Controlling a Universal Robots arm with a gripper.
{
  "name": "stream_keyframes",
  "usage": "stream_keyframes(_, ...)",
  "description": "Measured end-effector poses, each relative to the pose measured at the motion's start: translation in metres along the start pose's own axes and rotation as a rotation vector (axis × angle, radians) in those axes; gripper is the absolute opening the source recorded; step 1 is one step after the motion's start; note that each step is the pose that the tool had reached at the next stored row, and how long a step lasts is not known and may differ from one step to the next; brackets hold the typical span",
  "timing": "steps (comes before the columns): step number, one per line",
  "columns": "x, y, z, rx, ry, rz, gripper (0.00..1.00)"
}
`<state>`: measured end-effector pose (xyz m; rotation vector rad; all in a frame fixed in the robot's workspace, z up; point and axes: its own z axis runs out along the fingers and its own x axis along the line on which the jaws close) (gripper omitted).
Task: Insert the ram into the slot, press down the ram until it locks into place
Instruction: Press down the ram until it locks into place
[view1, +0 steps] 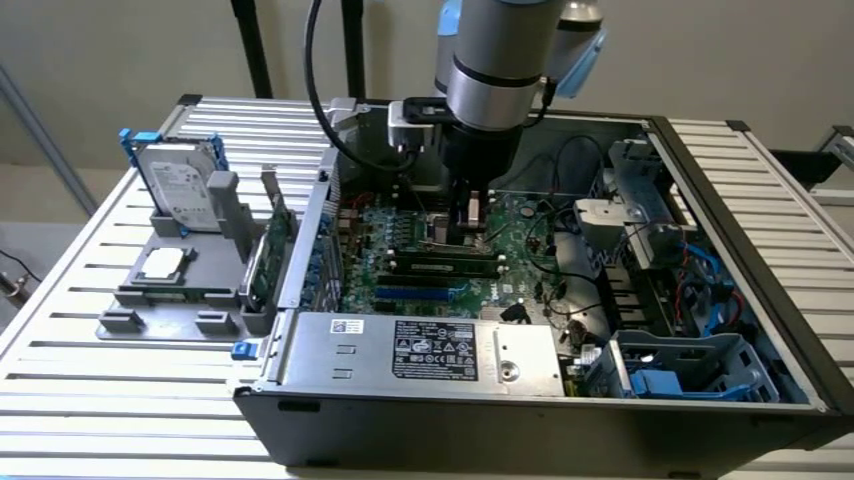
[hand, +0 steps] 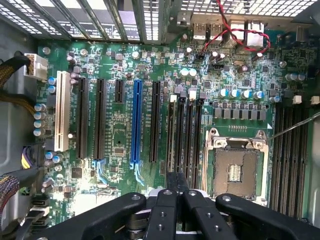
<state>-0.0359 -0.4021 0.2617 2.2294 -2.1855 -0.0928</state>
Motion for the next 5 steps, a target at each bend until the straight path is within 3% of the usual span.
stream_keyframes(5, 0.0, 0.0, 0.0, 0.0, 0.0001, 0.0, 0.11)
